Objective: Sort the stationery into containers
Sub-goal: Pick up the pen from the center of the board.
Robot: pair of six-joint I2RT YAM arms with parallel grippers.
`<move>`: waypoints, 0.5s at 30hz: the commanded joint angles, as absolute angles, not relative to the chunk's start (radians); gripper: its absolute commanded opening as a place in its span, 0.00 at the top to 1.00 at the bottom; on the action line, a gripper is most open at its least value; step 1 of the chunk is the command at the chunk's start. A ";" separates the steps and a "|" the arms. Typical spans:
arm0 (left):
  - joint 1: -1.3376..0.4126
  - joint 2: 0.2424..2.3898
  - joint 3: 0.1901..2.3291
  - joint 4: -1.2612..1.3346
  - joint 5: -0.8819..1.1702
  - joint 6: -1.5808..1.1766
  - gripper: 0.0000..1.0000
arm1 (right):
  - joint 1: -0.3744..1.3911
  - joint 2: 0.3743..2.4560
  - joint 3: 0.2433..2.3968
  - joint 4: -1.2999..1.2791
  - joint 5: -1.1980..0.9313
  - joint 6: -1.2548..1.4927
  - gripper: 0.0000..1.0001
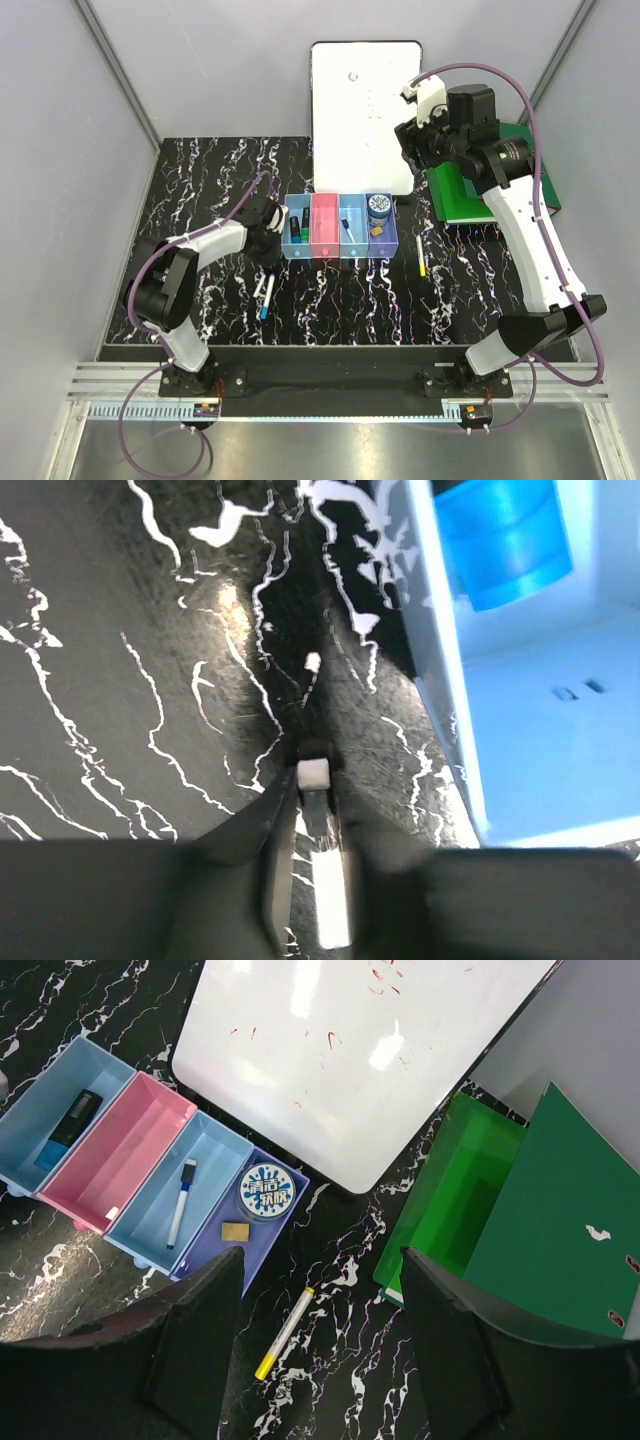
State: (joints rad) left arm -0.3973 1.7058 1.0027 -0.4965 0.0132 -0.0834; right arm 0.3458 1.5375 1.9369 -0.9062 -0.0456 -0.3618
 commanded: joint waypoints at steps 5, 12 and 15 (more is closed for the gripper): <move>-0.399 1.726 1.009 -0.502 0.002 -0.092 1.00 | 0.345 1.528 1.979 -0.871 -0.048 -0.348 0.29; -0.377 1.596 1.066 -0.517 -0.040 -0.031 1.00 | 0.345 1.508 1.944 -0.865 -0.031 -0.362 0.28; -0.359 1.536 1.156 -0.570 -0.006 -0.023 1.00 | 0.345 1.493 1.916 -0.859 -0.020 -0.371 0.28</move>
State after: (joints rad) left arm -0.3824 1.6516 1.0225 -0.5385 -0.0063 -0.0547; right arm 0.3458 1.5364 1.9347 -0.9016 -0.0425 -0.3611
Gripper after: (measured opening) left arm 0.068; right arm 0.714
